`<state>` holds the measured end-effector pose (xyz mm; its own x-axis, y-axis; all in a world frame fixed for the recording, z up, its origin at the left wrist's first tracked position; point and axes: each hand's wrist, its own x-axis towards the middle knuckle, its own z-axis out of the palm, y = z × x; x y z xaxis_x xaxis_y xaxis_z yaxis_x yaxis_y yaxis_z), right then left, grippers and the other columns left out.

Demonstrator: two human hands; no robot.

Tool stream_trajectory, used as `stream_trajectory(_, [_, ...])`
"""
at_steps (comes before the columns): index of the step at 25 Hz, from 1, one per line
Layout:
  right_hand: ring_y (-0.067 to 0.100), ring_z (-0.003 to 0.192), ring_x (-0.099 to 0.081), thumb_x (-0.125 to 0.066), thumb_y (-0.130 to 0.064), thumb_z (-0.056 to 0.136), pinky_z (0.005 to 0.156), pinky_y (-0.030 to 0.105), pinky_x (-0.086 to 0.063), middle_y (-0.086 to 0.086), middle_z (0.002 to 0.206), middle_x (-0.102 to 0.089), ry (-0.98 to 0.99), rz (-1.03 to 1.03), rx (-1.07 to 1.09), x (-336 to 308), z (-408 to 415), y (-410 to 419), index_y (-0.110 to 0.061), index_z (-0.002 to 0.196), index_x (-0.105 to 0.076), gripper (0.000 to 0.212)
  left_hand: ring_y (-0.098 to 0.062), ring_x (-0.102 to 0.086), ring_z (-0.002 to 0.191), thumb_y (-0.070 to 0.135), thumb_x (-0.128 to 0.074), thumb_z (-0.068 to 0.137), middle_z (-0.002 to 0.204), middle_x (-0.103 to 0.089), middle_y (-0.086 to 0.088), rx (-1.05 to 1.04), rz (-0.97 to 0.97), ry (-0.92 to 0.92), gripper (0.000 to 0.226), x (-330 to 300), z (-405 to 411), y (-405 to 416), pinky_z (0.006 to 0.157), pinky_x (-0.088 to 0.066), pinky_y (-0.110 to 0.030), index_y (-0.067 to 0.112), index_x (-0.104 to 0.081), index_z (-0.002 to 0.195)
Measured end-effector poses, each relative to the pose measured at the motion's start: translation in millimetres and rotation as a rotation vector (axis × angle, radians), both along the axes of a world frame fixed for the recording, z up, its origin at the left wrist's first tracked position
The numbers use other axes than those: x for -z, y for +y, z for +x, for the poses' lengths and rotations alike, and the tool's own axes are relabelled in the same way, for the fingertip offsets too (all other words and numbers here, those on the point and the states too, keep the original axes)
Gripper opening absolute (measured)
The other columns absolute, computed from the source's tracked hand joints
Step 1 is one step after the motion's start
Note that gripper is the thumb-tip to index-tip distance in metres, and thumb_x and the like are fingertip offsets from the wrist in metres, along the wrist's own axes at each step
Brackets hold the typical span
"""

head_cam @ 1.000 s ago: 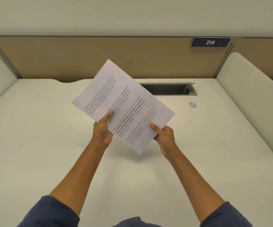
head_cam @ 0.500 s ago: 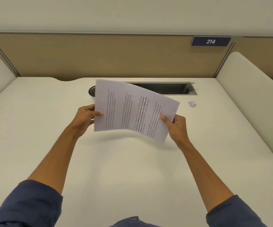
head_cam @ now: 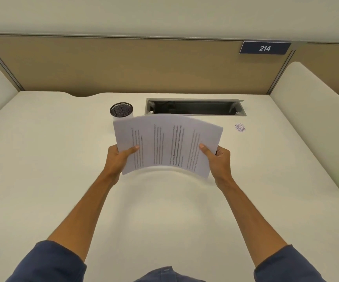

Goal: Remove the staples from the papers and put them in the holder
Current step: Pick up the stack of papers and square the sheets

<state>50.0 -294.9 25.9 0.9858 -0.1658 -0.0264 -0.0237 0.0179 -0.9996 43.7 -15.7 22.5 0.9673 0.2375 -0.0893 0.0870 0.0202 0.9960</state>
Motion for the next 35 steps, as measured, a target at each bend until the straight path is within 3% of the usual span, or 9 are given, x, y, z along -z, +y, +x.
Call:
stream_trajectory(11, [0.02, 0.081, -0.068, -0.07, -0.019, 0.086, 0.062, 0.017, -0.054, 0.002, 0.093, -0.072, 0.084, 0.006, -0.01, 19, -4, 0, -0.007, 0.106, -0.069, 0.023, -0.019, -0.068, 0.099, 0.016, -0.07, 0.088, 0.103, -0.072, 0.01, -0.002, 0.02, 0.01, 0.029, 26, -12, -2, 0.084, -0.056, -0.035, 0.017, -0.065, 0.116])
stream_trajectory(15, [0.017, 0.078, -0.071, -0.07, -0.014, 0.085, 0.063, 0.019, -0.055, -0.003, 0.094, -0.073, -0.013, 0.011, -0.027, 0, -3, -8, -0.012, 0.105, -0.069, 0.02, -0.016, -0.071, 0.087, 0.018, -0.068, 0.09, 0.092, -0.075, 0.013, 0.038, 0.078, -0.036, 0.019, 11, -8, 4, 0.069, -0.057, -0.024, 0.019, -0.068, 0.109])
stream_trajectory(18, [0.013, 0.08, -0.072, -0.075, -0.021, 0.081, 0.068, 0.02, -0.057, -0.003, 0.096, -0.073, -0.128, -0.043, 0.05, -23, 6, -17, -0.013, 0.107, -0.068, 0.028, -0.009, -0.069, 0.081, 0.02, -0.069, 0.09, 0.092, -0.075, 0.014, 0.102, 0.165, -0.102, 0.012, -12, 0, 13, 0.069, -0.055, -0.022, 0.023, -0.071, 0.101])
stream_trajectory(23, [0.01, 0.09, -0.063, -0.077, -0.045, 0.074, 0.074, 0.015, -0.053, -0.006, 0.105, -0.07, -0.326, -0.512, 0.059, -61, 23, -22, -0.02, 0.113, -0.068, 0.047, -0.01, -0.069, 0.076, 0.019, -0.064, 0.093, 0.091, -0.075, 0.013, 0.225, 0.332, -0.167, 0.012, -50, 13, 18, 0.068, -0.056, -0.023, 0.018, -0.072, 0.101])
stream_trajectory(26, [0.014, 0.1, -0.061, -0.075, -0.055, 0.072, 0.082, 0.031, -0.052, -0.007, 0.116, -0.068, -0.392, -0.852, -0.032, -82, 32, -16, -0.025, 0.125, -0.061, 0.062, -0.005, -0.067, 0.072, 0.014, -0.065, 0.092, 0.084, -0.074, 0.017, 0.283, 0.453, -0.19, 0.009, -73, 25, 20, 0.066, -0.053, -0.017, 0.011, -0.074, 0.095])
stream_trajectory(28, [0.014, 0.107, -0.06, -0.075, -0.058, 0.071, 0.088, 0.035, -0.049, -0.009, 0.119, -0.067, -0.418, -0.946, -0.052, -92, 39, -12, -0.026, 0.131, -0.055, 0.071, 0.002, -0.063, 0.069, 0.011, -0.066, 0.092, 0.078, -0.072, 0.021, 0.349, 0.522, -0.206, 0.01, -86, 31, 19, 0.064, -0.049, -0.011, 0.015, -0.074, 0.087])
stream_trajectory(30, [0.008, 0.11, -0.06, -0.076, -0.058, 0.07, 0.094, 0.033, -0.049, -0.012, 0.119, -0.066, -0.409, -0.919, -0.143, -99, 45, -8, -0.029, 0.129, -0.057, 0.068, -0.001, -0.064, 0.071, 0.011, -0.066, 0.092, 0.083, -0.073, 0.016, 0.422, 0.562, -0.208, 0.012, -96, 35, 16, 0.067, -0.048, -0.013, 0.018, -0.074, 0.086])
stream_trajectory(32, [-0.003, 0.105, -0.061, -0.076, -0.054, 0.072, 0.094, 0.033, -0.051, -0.016, 0.114, -0.068, -0.372, -0.853, -0.297, -104, 46, -3, -0.033, 0.119, -0.064, 0.053, -0.018, -0.066, 0.075, 0.02, -0.069, 0.09, 0.092, -0.074, -0.005, 0.471, 0.605, -0.213, 0.012, -102, 40, 15, 0.069, -0.049, -0.026, 0.011, -0.075, 0.09])
stream_trajectory(35, [0.0, 0.081, -0.068, -0.073, -0.046, 0.078, 0.074, 0.029, -0.058, -0.018, 0.096, -0.072, -0.268, -0.724, -0.477, -107, 43, 8, -0.035, 0.102, -0.07, 0.026, -0.037, -0.063, 0.083, 0.035, -0.068, 0.08, 0.094, -0.07, -0.018, 0.513, 0.673, -0.235, 0.033, -110, 47, 11, 0.071, -0.05, -0.044, 0.005, -0.074, 0.09])
